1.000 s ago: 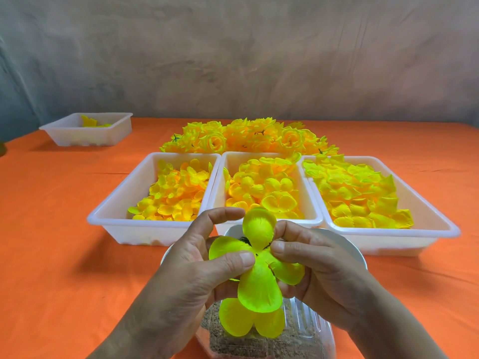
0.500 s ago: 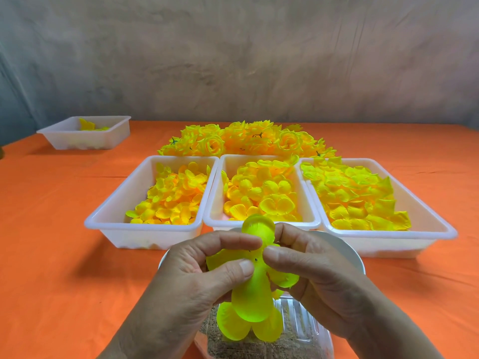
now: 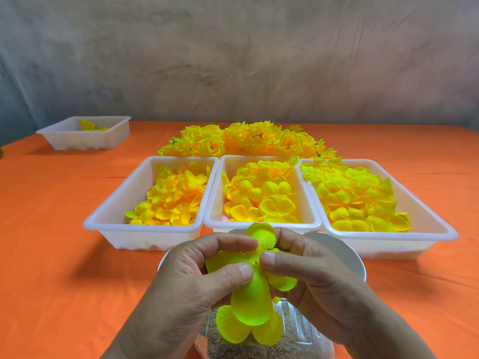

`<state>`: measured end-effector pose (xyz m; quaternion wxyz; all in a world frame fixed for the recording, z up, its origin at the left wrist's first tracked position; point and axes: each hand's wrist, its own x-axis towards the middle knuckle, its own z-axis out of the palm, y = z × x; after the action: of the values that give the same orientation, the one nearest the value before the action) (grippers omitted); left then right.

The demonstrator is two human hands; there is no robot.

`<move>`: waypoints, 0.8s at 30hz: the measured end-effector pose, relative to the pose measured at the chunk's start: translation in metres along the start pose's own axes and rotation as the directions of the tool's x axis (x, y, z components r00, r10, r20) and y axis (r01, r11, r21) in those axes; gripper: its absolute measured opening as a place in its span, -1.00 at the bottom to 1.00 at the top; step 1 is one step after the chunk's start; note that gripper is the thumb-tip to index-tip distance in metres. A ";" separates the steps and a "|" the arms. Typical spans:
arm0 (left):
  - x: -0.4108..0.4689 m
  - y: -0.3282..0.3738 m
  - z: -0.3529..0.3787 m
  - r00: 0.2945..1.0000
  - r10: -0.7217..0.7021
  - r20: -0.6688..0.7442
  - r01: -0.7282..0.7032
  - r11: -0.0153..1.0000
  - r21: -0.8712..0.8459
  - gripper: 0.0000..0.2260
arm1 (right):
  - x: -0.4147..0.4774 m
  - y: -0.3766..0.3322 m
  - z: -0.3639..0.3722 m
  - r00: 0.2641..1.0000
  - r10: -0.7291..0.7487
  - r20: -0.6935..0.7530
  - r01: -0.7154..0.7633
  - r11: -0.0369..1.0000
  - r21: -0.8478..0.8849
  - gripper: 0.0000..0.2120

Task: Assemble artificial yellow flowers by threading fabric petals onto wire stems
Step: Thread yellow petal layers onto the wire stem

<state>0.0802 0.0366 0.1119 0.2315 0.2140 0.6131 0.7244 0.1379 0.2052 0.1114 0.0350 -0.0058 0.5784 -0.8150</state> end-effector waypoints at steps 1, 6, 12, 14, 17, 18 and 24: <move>0.000 0.000 0.000 1.000 0.003 0.000 -0.003 1.000 0.000 -0.57 | 0.000 0.000 0.000 1.000 -0.002 0.002 0.002 1.000 0.000 -0.64; 0.001 -0.001 0.000 1.000 0.009 -0.019 -0.010 1.000 -0.022 -0.58 | 0.001 0.000 0.000 1.000 -0.004 0.008 0.004 1.000 0.008 -0.65; 0.001 -0.001 0.001 0.999 -0.005 -0.034 0.004 0.999 -0.033 -0.57 | 0.002 0.003 -0.002 1.000 0.010 0.017 -0.010 1.000 0.024 -0.63; 0.000 -0.001 0.001 0.999 -0.002 -0.050 0.001 1.000 -0.029 -0.57 | 0.002 0.003 -0.002 1.000 0.002 0.028 -0.003 1.000 0.031 -0.64; -0.001 -0.001 0.001 0.997 0.009 -0.083 -0.011 1.000 -0.021 -0.57 | 0.002 0.003 -0.003 1.000 -0.011 0.029 0.010 0.999 0.043 -0.71; -0.001 -0.001 0.002 0.996 0.015 -0.093 -0.016 1.000 -0.013 -0.56 | 0.002 0.003 -0.003 0.999 -0.013 0.030 0.012 0.999 0.044 -0.72; 0.000 -0.004 0.001 0.996 0.028 -0.084 -0.029 1.000 -0.012 -0.57 | 0.002 0.004 -0.004 1.000 -0.006 0.022 0.005 0.999 0.035 -0.72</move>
<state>0.0813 0.0382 0.1078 0.1968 0.1906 0.6144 0.7399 0.1362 0.2078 0.1059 0.0390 -0.0157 0.5636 -0.8250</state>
